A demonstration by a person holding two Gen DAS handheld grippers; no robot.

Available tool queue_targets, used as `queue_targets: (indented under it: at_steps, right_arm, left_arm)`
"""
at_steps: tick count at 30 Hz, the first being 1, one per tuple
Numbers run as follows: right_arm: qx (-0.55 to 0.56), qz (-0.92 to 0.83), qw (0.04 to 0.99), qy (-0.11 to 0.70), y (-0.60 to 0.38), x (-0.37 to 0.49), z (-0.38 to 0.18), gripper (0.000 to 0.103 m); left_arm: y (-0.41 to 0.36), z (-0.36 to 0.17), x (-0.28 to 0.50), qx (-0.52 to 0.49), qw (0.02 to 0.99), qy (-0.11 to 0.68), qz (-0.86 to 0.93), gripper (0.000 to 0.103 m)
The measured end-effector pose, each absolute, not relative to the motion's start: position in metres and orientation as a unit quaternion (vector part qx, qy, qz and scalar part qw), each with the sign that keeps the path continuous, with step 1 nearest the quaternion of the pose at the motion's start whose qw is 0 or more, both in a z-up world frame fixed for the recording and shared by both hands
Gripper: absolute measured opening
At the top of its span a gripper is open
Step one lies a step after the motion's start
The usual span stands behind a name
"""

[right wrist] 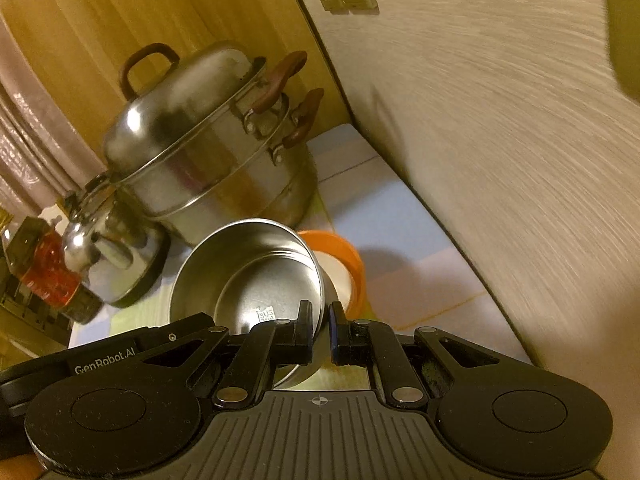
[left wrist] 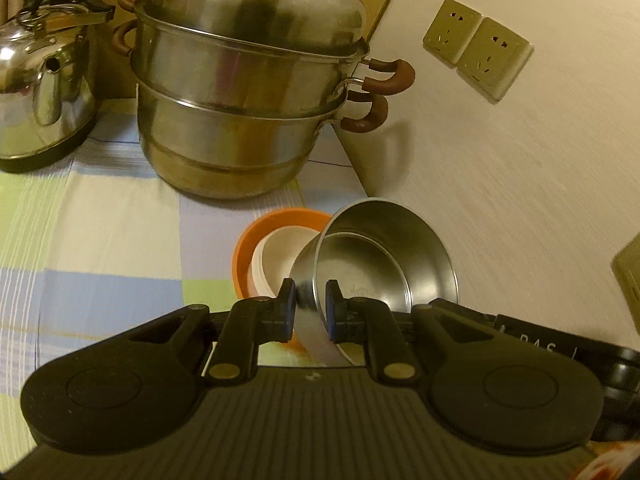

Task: Organize plates and bowls
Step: 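Lower the steel bowl into the orange bowl with both grippers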

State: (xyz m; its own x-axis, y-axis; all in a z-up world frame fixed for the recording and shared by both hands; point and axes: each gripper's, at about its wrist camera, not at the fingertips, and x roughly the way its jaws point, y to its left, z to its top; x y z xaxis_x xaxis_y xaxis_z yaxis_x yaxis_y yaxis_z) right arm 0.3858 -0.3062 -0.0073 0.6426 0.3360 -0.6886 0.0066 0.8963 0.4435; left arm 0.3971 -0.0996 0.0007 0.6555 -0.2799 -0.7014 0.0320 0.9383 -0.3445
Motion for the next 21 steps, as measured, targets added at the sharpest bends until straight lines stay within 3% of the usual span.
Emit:
queue_targets:
  at_steps: [21]
  right_arm:
    - [0.216,0.078,0.875,0.426,-0.300,0.428,-0.045,0.007]
  left_arm:
    - [-0.097,-0.029,0.443,-0.120,0.891,0.428,-0.088,0.013]
